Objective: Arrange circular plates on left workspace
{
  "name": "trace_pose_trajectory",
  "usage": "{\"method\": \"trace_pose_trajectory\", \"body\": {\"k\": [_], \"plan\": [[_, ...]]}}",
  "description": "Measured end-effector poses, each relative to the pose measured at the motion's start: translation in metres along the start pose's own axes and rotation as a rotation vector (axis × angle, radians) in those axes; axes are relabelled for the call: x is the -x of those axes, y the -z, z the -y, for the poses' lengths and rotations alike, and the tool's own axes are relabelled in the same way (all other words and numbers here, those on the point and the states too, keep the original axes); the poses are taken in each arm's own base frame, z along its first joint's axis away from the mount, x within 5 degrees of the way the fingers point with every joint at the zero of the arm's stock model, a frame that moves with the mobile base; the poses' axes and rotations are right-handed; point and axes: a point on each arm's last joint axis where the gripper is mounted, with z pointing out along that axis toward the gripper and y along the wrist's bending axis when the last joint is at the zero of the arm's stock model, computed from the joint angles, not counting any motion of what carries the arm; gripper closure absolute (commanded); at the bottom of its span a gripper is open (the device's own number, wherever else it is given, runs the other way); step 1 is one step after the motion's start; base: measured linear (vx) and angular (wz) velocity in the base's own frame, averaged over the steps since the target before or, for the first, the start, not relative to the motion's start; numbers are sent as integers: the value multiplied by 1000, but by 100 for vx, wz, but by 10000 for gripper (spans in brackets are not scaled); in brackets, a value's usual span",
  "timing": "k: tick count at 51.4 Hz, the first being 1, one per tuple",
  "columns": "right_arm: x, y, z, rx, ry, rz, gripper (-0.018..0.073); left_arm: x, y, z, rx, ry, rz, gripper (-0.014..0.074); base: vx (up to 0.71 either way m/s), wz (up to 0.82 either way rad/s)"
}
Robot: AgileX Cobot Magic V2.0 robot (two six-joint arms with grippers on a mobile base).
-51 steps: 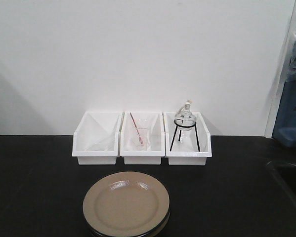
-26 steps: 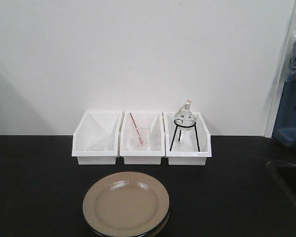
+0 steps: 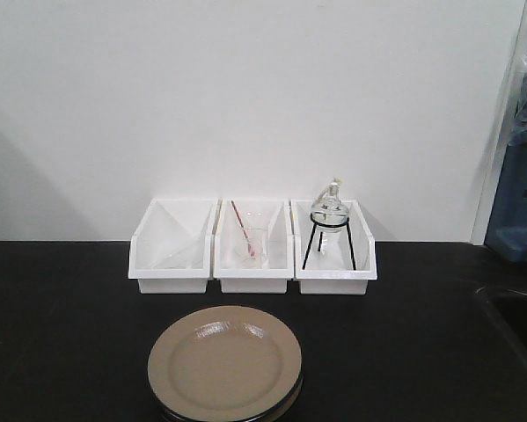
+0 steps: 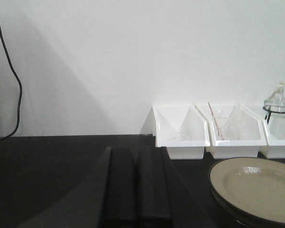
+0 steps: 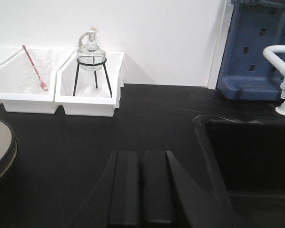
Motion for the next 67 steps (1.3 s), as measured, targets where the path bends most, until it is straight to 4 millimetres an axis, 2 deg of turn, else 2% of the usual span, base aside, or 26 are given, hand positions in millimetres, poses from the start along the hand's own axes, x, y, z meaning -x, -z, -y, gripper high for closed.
{"method": "trace_pose_trajectory", "body": {"k": [15,18,32,67], "plan": [[0,0,0,1,0,0,564,-80,-6,-4,45,114,-173,596,0,0],[0,0,0,1,0,0,564,-88,-6,-5,57,114,-179,596,0,0],[0,0,0,1,0,-1,564,-88,-6,-7,73,31,-161,596,0,0],[0,0,-5,34,7,0,564,-88,-6,-7,73,26,-161,596,0,0]]}}
